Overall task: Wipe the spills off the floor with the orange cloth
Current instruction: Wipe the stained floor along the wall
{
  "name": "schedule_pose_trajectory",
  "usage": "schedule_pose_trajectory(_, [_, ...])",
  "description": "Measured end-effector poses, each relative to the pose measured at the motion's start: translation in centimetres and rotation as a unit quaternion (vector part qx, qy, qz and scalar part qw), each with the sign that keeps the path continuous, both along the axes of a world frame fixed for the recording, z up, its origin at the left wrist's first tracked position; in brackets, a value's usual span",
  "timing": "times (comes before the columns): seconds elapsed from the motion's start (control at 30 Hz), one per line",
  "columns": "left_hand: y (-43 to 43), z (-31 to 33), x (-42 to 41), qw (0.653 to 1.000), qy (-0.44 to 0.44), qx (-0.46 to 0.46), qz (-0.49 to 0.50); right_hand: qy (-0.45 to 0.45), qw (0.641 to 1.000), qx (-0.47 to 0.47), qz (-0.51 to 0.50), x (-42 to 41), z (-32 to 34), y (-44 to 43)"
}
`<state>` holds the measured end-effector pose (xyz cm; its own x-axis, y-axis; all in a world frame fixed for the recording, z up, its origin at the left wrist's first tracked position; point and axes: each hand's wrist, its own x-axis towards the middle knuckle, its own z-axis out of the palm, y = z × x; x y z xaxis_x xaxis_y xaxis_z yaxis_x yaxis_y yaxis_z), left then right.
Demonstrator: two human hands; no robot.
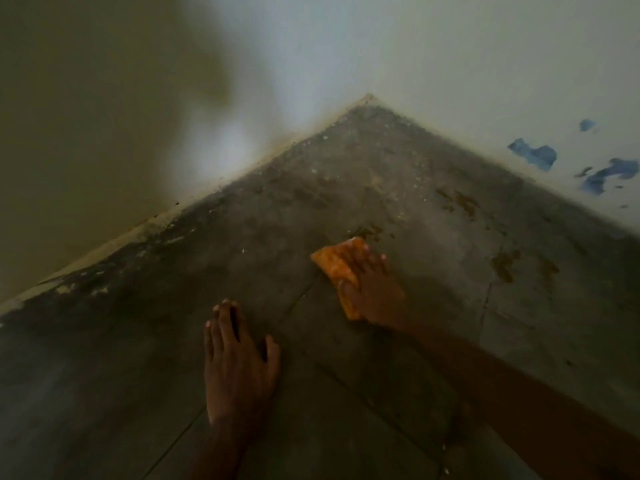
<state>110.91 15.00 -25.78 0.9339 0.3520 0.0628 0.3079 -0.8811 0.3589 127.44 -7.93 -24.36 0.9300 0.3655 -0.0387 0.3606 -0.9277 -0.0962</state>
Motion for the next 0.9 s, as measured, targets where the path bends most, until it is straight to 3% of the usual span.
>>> schedule_pose_trajectory(0.1, [-0.2, -1.0, 0.2, 0.999, -0.020, 0.026, -0.006, 0.041, 0.988, 0.047, -0.138, 8.7, 1.0, 2.3])
schedule_pose_trajectory(0.17, [0.0, -1.0, 0.2, 0.999, -0.015, 0.035, -0.015, 0.041, 0.983, 0.056, -0.173, 9.6, 0.8, 4.3])
schedule_pose_trajectory(0.3, [-0.5, 0.7, 0.7, 0.999, 0.014, 0.036, 0.015, 0.034, 0.999, 0.022, 0.012, -0.4, 0.0, 3.3])
schedule_pose_trajectory(0.37, [-2.0, 2.0, 3.1, 0.998, 0.021, 0.026, 0.049, 0.042, 0.999, -0.017, 0.027, -0.7, 0.0, 1.1])
schedule_pose_trajectory(0.43, [-3.7, 1.8, 7.3, 0.999, 0.025, 0.031, 0.012, 0.015, 0.999, -0.032, -0.030, 4.4, -0.4, 0.4])
schedule_pose_trajectory(0.57, [-6.1, -0.2, 12.2, 0.997, -0.013, 0.045, -0.054, 0.055, 0.985, 0.015, -0.164, 13.3, -0.1, 0.8])
schedule_pose_trajectory(0.63, [-6.0, -0.4, 12.1, 0.998, -0.015, 0.038, -0.045, 0.056, 0.988, 0.022, -0.141, 10.8, 0.1, 0.2])
schedule_pose_trajectory(0.73, [-6.0, -0.1, 11.9, 0.998, -0.024, 0.035, -0.050, 0.041, 0.997, 0.017, -0.058, 0.4, -1.0, -5.0])
schedule_pose_trajectory(0.8, [-6.0, 0.1, 12.3, 0.998, -0.007, 0.039, -0.049, 0.030, 0.996, 0.030, -0.077, -4.1, -1.4, -9.7])
schedule_pose_trajectory(0.9, [-6.2, -0.2, 12.1, 0.998, -0.009, 0.051, -0.043, 0.044, 0.986, 0.000, -0.158, 1.6, -0.9, -12.1])
